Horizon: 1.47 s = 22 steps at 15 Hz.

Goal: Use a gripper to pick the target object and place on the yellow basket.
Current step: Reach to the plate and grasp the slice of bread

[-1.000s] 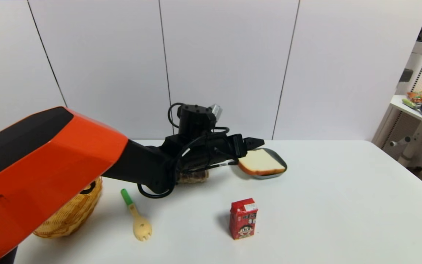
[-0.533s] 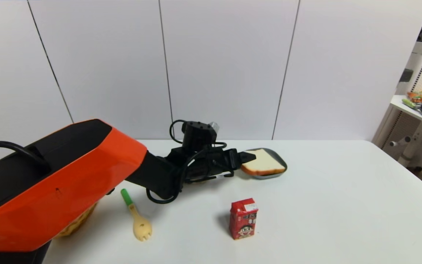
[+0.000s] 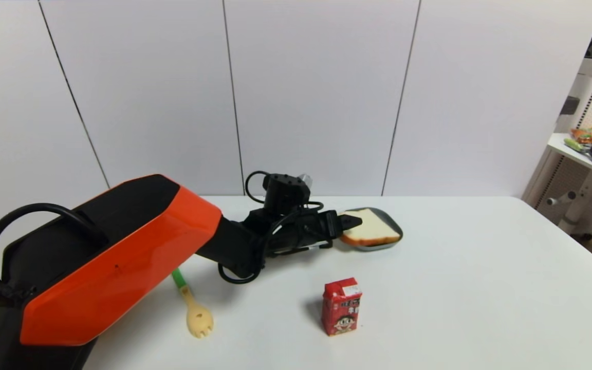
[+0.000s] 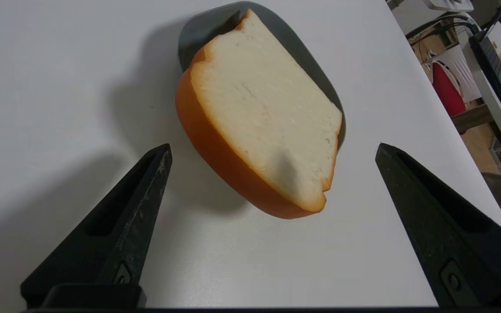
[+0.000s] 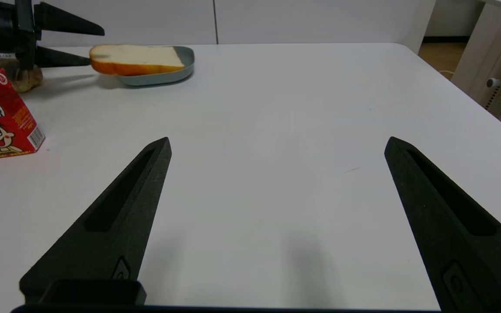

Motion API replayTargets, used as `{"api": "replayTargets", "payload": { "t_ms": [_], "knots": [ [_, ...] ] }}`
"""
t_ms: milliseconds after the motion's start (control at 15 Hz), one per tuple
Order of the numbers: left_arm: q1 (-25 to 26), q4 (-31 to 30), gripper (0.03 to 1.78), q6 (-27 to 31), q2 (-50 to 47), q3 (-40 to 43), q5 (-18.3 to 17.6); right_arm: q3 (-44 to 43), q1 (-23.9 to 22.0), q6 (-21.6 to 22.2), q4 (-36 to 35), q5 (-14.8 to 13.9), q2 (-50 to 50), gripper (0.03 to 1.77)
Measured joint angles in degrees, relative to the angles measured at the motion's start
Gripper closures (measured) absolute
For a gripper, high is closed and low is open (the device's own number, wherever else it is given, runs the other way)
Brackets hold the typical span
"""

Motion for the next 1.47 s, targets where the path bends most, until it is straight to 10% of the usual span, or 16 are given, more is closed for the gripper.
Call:
{"api": "replayTargets", "payload": {
  "t_ms": [1200, 1467],
  "knots": [
    [-0.2, -0.9, 0.12, 0.2, 4.5, -2.7, -4.3, 0.0, 0.0, 0.0, 0.0, 0.0, 0.0, 0.1],
    [-0.1, -0.8, 0.74, 0.5, 5.1, -4.0, -4.3, 0.0, 0.0, 0.0, 0.0, 0.0, 0.0, 0.1]
  ]
}}
